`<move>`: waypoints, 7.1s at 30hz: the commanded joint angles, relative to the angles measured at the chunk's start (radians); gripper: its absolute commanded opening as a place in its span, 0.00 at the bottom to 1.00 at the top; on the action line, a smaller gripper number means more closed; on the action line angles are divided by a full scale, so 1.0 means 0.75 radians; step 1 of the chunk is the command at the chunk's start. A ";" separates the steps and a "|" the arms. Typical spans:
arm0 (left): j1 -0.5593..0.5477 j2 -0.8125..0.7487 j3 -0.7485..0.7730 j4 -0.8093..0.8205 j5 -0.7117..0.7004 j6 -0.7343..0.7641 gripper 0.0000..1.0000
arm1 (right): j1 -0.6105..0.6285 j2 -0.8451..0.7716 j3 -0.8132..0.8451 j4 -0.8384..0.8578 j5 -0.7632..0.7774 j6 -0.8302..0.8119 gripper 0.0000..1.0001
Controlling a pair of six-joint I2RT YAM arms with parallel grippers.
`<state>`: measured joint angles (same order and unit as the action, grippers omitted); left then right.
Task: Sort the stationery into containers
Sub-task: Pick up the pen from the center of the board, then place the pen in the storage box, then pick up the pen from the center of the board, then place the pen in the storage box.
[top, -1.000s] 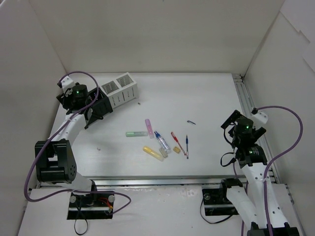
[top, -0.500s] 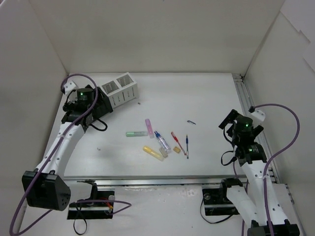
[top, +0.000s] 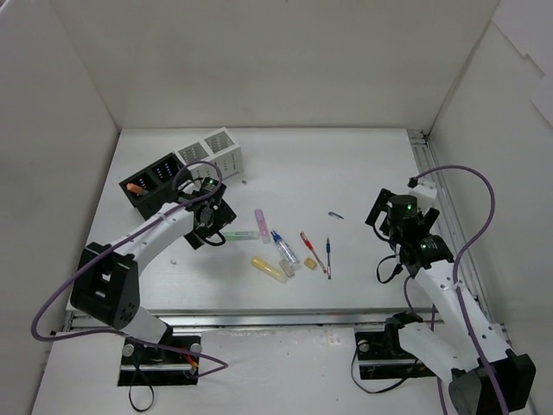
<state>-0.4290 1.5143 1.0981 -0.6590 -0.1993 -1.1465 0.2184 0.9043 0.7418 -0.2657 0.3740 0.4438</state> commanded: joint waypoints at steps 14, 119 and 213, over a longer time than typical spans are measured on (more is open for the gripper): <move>-0.072 0.423 0.330 -0.146 0.057 -0.461 1.00 | 0.048 -0.175 -0.093 0.225 0.002 -0.072 0.98; 0.049 -0.356 -0.184 0.278 0.249 0.242 1.00 | 0.065 -0.132 -0.130 0.303 0.054 -0.072 0.98; 0.697 -0.017 0.138 1.150 -0.434 1.021 0.00 | 0.799 1.304 0.821 0.344 -0.088 -0.205 0.98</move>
<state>0.0902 1.4937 1.1774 0.1051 -0.5236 -0.3985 0.8150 1.8835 1.3010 -0.0349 0.2977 0.2832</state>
